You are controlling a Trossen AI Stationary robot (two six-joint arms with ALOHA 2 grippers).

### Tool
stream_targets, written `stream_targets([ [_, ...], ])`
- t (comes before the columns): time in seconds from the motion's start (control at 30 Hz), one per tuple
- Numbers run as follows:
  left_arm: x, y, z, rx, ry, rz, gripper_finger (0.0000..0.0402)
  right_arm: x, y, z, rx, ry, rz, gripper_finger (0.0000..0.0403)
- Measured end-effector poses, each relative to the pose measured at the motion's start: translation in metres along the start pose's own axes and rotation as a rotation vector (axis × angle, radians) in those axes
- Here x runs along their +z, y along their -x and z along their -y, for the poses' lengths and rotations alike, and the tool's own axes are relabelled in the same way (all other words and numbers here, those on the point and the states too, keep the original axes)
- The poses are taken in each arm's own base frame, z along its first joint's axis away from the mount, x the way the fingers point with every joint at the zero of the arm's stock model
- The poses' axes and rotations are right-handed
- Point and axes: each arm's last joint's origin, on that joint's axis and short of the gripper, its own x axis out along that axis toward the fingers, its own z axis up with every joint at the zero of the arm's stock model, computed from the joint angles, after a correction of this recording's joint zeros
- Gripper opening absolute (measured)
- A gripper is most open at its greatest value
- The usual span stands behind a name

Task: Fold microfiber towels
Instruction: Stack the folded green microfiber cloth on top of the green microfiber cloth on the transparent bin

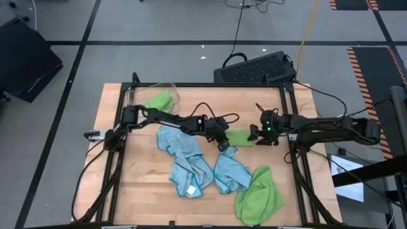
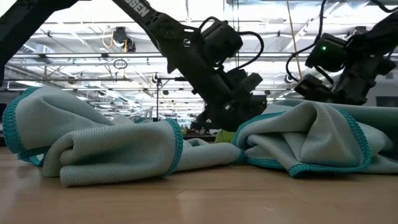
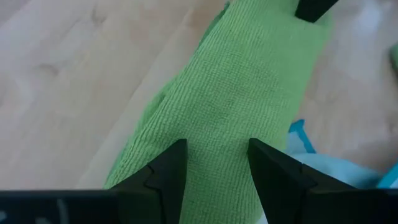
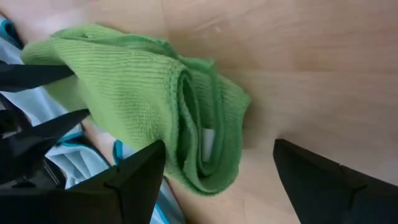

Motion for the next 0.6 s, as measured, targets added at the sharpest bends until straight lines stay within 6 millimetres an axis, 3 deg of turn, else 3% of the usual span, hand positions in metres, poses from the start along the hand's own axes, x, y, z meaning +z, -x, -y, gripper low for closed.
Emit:
stream_targets([
  [0.33, -0.001, -0.001, 0.000, -0.004, -0.016, -0.004, 0.0172, 0.004, -0.013, -0.007, 0.055, -0.022, 0.033, 0.0283],
  [0.6, 0.000, -0.001, -0.001, -0.004, -0.036, -0.002, 0.0172, 0.008, -0.026, -0.013, 0.093, -0.007, 0.055, 0.0226],
])
